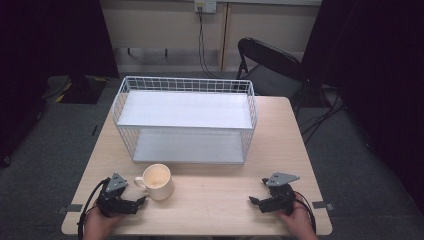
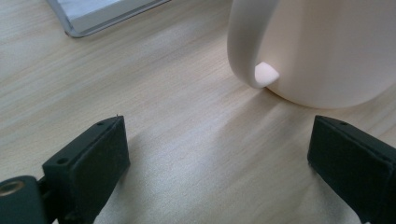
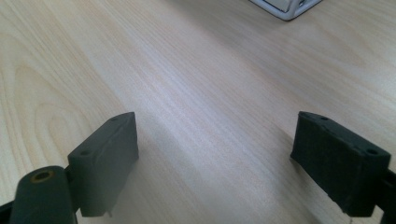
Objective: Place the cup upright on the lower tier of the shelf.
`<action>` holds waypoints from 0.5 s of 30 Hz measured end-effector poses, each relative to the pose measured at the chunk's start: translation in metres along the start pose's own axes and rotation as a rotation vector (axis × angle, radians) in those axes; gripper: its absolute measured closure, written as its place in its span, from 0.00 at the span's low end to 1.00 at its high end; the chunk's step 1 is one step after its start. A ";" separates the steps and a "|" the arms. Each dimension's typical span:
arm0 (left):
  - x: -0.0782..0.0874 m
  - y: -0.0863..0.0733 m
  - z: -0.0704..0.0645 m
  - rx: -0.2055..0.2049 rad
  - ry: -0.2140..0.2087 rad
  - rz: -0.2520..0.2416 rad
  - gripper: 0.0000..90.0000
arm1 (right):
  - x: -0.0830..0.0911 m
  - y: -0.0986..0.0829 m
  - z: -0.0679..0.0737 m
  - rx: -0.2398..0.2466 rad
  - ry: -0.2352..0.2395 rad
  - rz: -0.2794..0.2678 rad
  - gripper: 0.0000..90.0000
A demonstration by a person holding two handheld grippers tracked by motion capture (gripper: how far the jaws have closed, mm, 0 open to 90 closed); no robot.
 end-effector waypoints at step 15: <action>0.020 0.014 -0.002 0.005 -0.060 -0.039 0.20 | 0.000 0.000 0.000 0.000 0.000 0.000 0.15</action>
Point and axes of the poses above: each handheld gripper's, and its own axes: x roughly backward along the jaws, y roughly out of its top, z roughly to its left, the point moved 7 cm from there along -x, roughly forward along the jaws
